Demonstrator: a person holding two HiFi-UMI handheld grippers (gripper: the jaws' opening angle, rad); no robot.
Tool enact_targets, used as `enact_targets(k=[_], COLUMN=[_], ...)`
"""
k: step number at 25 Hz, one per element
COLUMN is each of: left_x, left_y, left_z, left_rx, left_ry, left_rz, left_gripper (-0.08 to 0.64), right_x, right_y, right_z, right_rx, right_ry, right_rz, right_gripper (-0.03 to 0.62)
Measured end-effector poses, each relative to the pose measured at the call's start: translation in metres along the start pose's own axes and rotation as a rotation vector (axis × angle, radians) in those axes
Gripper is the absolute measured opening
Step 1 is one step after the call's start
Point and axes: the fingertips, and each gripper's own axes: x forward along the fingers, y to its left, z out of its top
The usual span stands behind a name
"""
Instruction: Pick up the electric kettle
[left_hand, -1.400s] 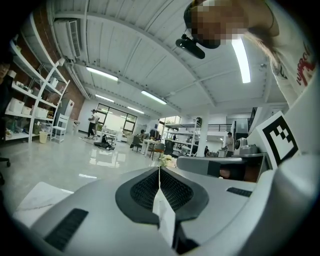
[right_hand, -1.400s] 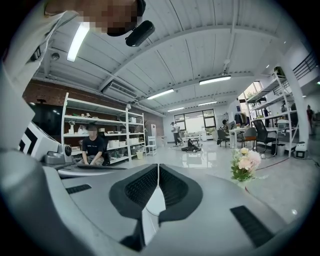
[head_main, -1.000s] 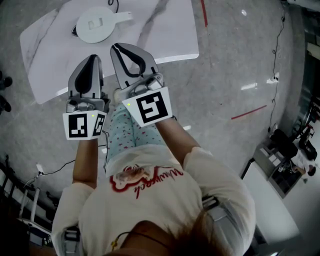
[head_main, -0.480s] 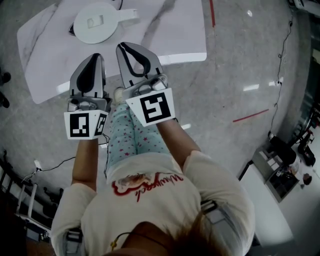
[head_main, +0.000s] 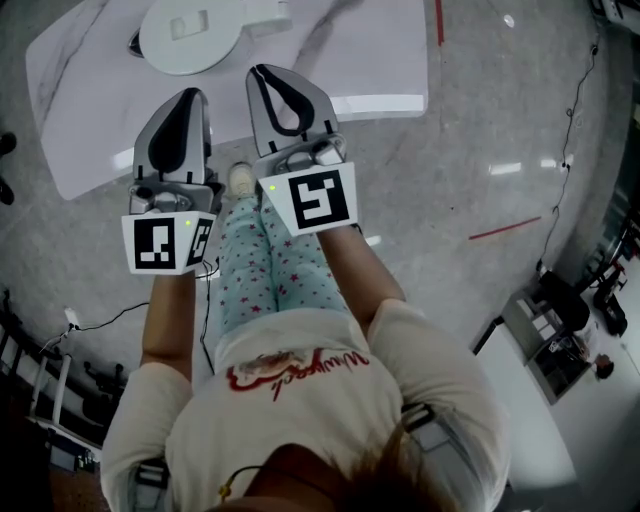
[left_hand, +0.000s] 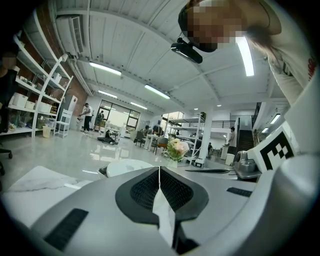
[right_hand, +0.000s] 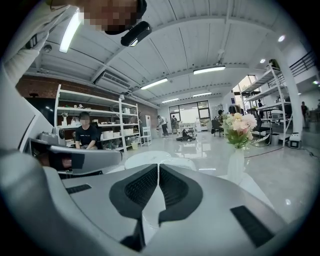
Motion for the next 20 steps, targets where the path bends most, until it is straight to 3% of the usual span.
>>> enact_targets(k=[6,8,9,20], left_x=[-0.004,-0.004,-0.004,-0.004], left_y=[0.004,0.004,0.004,0.004], left_z=[-0.008,-0.010,-0.010,-0.021], left_rx=[-0.016,-0.017,-0.017,-0.022], left_ry=[0.009,0.010,0.009,0.026], left_rz=[0.015,0.013,0.012,-0.006], left_gripper=[0.014,0.014,0.014,0.014], right_x=[0.008,0.012,0.015,0.045], right_y=[-0.030,-0.039,-0.042,-0.066], right_z=[-0.018,-0.024,-0.027,-0.059], right_rx=[0.001,-0.006,-0.004,-0.052], right_ry=[0.005,0.014,0.022,0.090], right_rz=[-0.082,-0.100,-0.102,-0.149], right_gripper=[0.025,0.139,0.164,0.212])
